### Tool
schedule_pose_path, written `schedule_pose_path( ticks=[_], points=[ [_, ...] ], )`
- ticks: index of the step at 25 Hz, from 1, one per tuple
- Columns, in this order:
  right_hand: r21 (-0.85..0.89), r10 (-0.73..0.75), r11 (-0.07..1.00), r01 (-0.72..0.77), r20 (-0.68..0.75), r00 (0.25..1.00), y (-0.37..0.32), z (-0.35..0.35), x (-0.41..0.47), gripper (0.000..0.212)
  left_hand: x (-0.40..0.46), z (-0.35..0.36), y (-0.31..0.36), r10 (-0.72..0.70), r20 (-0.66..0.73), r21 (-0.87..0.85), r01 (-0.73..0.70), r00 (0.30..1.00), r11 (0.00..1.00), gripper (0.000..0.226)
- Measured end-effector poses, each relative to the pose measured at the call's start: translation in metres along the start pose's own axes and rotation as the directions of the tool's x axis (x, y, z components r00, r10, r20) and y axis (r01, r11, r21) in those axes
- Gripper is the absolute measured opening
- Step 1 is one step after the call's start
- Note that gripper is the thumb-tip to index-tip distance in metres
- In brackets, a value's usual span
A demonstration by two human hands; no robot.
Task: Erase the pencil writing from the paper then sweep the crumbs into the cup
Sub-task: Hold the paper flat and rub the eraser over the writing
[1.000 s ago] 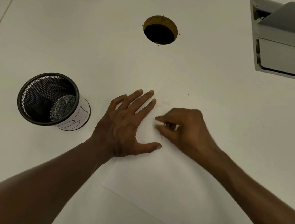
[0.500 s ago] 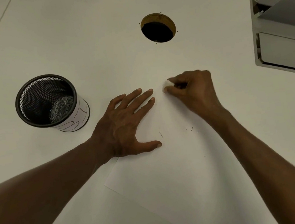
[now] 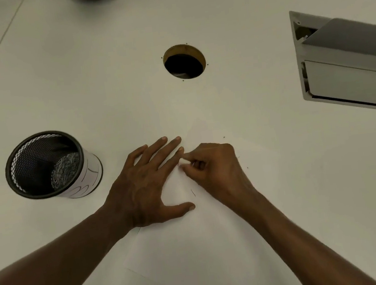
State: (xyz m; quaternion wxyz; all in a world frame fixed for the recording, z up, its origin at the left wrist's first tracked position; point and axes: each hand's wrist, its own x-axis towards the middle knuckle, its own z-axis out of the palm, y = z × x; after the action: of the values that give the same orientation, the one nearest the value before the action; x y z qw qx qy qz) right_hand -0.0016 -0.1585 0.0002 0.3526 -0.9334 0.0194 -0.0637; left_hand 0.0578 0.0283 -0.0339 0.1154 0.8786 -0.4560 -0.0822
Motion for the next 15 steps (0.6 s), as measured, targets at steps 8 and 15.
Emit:
schedule_pose_path(
  ticks=[8,15],
  points=[
    [0.091,0.096,0.992,-0.090,-0.068,0.993,0.011,-0.004,0.016,0.014,0.000,0.000,0.000,0.001,-0.020,-0.012,-0.001,1.000,1.000,0.108],
    [0.045,0.083,0.996,-0.080,-0.072,0.994,0.008,-0.005,-0.002,0.013,0.000,0.000,0.001,0.001,-0.021,-0.004,-0.001,1.000,1.000,0.107]
  ],
)
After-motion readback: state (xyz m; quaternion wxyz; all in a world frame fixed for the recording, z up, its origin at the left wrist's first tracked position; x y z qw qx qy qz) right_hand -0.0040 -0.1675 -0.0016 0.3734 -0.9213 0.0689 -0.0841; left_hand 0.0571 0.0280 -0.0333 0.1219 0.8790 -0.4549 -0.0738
